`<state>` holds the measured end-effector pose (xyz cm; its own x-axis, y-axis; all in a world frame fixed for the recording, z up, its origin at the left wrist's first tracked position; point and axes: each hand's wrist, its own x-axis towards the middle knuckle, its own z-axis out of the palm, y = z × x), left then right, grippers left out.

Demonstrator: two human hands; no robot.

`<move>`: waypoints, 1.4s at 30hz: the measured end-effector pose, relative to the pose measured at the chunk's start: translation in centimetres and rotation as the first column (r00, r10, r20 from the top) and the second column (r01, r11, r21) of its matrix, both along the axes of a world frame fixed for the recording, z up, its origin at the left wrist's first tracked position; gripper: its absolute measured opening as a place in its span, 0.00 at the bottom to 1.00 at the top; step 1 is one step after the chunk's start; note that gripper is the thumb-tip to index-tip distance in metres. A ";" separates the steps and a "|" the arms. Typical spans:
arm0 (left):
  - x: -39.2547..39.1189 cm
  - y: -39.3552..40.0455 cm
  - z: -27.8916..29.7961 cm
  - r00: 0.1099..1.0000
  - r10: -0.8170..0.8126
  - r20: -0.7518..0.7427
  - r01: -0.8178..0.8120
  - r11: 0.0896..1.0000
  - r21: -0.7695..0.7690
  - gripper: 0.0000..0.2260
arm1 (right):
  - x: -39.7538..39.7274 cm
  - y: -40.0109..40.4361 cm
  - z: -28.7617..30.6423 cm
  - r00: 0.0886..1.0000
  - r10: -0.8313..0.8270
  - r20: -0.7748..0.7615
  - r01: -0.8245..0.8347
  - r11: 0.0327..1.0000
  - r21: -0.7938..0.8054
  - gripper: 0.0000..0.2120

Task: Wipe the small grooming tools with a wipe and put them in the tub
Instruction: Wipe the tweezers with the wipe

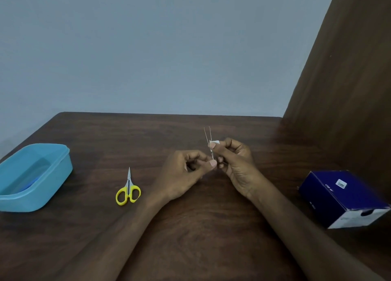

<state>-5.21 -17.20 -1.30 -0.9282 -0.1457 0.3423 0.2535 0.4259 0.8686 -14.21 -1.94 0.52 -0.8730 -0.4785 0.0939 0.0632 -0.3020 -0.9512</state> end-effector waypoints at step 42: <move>0.1 -0.1 0.2 0.998 0.046 -0.035 -0.051 0.984 -0.173 0.12 | -0.7 1.1 0.1 0.925 -0.161 -0.345 0.167 0.986 -0.013 0.11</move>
<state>-5.10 -17.31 -1.14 -0.9100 -0.1262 0.3949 0.2545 0.5821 0.7723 -14.93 -0.86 0.63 -0.8547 -0.3355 0.3961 -0.3179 -0.2649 -0.9103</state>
